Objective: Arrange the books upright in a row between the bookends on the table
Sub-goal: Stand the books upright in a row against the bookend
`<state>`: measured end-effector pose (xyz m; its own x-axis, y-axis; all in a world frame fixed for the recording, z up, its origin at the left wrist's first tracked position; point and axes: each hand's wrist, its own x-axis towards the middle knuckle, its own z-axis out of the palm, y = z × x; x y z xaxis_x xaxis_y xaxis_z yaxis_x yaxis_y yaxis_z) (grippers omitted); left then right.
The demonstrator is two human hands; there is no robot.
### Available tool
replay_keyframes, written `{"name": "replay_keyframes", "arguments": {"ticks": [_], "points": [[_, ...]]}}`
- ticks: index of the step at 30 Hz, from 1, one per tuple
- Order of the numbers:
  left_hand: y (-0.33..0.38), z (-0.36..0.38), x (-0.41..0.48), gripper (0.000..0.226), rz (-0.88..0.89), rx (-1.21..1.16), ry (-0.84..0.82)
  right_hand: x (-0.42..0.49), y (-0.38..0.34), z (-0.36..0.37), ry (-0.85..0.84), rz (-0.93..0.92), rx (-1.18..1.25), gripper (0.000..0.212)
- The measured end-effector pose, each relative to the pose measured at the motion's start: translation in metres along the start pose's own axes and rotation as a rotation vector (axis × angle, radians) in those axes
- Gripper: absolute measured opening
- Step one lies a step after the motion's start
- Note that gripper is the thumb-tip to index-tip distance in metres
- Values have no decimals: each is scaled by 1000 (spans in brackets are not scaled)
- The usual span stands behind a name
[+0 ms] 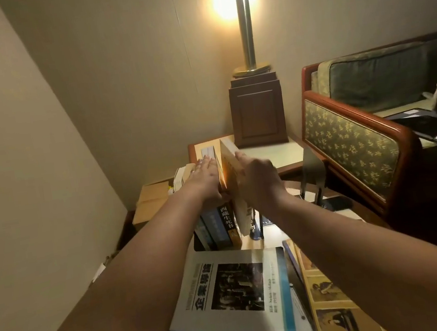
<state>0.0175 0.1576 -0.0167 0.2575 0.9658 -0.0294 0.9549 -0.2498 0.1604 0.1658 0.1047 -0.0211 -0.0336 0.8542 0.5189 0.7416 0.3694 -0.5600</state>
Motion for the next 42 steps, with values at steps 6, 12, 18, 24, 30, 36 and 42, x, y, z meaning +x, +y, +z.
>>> {"name": "replay_keyframes", "arguments": {"ticks": [6,12,18,24,30,36,42], "points": [[-4,1,1,119,45,32,3,-13,22,52,-40,49,68,31],[-5,1,0,121,57,3,11,-15,32,81,9,-21,125,34],[-6,-1,-3,121,72,28,15,-49,45,99,-137,235,696,47],[-7,-5,0,122,92,159,29,-54,59,123,-260,593,1030,49],[-9,-9,4,116,120,173,76,-30,76,149,-89,806,1024,23],[-4,-7,6,114,112,165,105,-23,90,170,-202,735,1025,48],[4,-10,9,73,184,407,64,-24,97,165,-254,727,989,54]]}}
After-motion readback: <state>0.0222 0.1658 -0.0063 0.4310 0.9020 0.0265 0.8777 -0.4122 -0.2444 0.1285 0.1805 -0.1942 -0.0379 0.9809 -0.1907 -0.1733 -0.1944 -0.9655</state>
